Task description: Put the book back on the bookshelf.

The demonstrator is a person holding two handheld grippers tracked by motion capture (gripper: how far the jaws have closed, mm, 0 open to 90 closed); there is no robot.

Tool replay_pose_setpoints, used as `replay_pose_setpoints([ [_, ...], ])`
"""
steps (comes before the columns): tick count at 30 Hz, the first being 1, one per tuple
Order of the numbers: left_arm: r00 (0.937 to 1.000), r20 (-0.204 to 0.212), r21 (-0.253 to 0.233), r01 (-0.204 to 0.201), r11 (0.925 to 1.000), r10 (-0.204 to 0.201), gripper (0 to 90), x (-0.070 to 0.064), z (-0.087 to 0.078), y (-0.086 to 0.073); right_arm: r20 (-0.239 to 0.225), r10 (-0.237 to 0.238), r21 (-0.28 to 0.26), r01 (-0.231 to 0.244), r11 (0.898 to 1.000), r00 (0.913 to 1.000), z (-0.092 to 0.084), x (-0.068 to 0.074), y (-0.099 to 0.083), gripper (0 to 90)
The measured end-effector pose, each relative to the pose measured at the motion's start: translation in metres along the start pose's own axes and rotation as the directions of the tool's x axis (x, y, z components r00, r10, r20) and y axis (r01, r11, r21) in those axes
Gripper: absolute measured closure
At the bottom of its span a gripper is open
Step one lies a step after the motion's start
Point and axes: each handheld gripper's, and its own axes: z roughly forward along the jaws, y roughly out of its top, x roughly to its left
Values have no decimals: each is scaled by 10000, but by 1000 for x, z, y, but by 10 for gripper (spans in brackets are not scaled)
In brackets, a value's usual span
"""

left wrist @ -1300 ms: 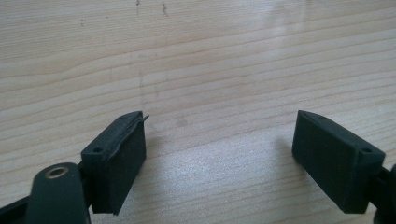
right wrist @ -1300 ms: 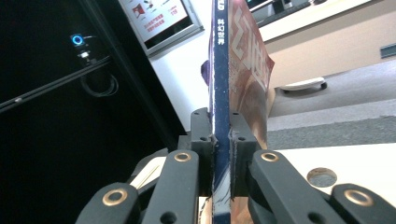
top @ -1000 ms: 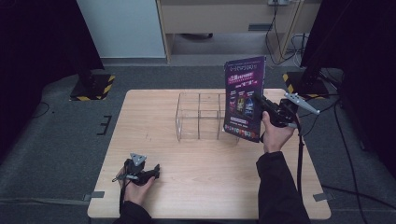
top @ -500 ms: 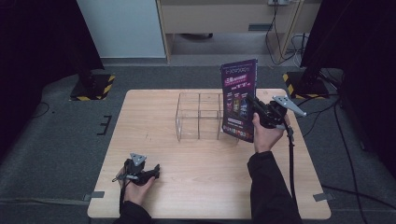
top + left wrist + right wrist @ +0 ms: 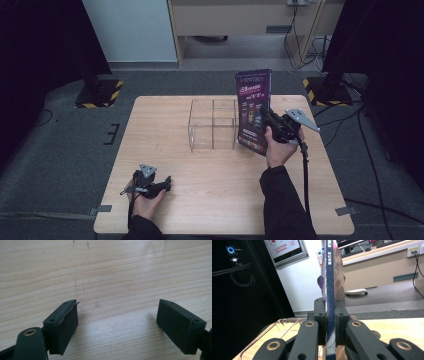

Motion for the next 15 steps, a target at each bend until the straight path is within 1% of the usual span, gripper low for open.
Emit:
replay_pose_setpoints([
  [4,10000,0,-1,0,10000,0,167,0,0,0,29,-121,-124,122,9998,9999,-2,2,-6,842],
  [6,10000,-1,2,-3,10000,3,167,0,0,0,98,-287,-160,288,9995,9995,-3,4,-10,842],
  [15,10000,-2,-5,11,10000,-11,167,0,0,0,265,-464,-399,475,9981,9986,-7,5,-26,841],
])
